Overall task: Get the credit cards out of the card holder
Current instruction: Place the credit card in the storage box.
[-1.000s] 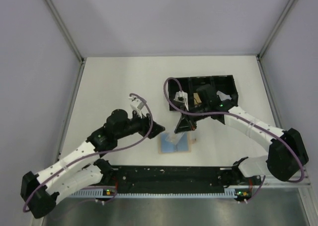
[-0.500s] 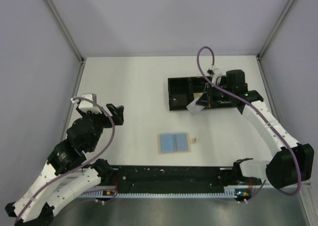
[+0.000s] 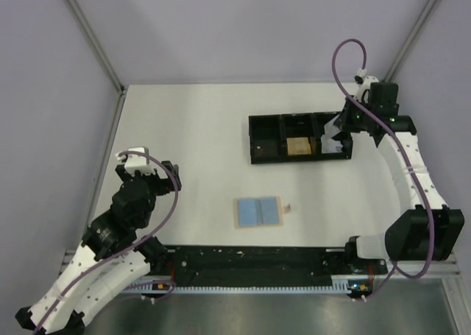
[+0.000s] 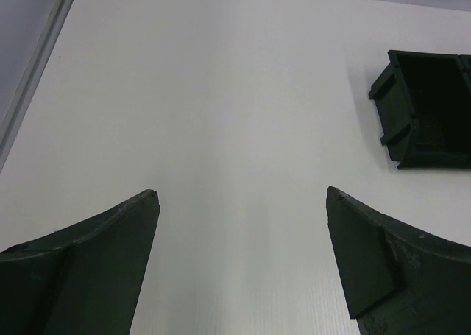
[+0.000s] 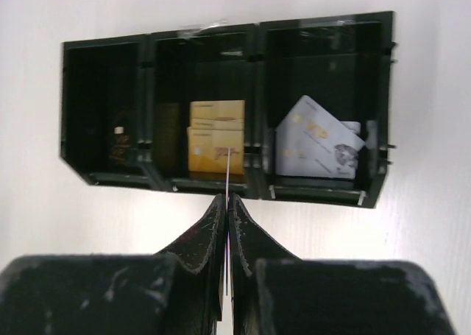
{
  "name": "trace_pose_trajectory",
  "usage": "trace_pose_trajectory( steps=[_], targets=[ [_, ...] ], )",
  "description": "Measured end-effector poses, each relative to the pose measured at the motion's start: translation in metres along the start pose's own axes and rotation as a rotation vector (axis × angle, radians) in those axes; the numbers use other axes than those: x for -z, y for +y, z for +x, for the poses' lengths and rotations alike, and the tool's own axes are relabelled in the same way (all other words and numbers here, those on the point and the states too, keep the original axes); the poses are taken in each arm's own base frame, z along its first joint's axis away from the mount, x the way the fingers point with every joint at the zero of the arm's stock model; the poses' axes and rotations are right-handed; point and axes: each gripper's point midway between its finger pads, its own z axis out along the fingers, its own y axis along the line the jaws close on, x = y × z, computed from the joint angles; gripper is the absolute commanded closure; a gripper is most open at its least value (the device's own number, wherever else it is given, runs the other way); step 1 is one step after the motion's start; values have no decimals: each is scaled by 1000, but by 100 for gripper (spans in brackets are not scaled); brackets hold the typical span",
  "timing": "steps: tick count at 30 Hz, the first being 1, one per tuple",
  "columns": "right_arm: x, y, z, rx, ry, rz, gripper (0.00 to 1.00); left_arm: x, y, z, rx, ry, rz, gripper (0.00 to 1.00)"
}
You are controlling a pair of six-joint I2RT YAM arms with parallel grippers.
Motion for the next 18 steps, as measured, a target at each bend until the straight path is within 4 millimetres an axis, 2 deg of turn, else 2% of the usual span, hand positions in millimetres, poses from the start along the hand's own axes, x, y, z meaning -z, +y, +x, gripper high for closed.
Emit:
trace_pose_trajectory(
  steps=[4, 6, 12, 18],
  targets=[
    [-10, -35, 4, -50, 39, 97, 100, 0, 4, -1, 11, -6, -11, 2],
    [-17, -46, 5, -59, 55, 124, 100, 1, 5, -3, 17, -12, -12, 2],
    [-39, -55, 10, -54, 110, 120, 100, 2, 5, -3, 23, -15, -1, 2],
    [-68, -66, 34, -57, 203, 116, 100, 2, 4, -1, 21, -10, 2, 2]
  ],
)
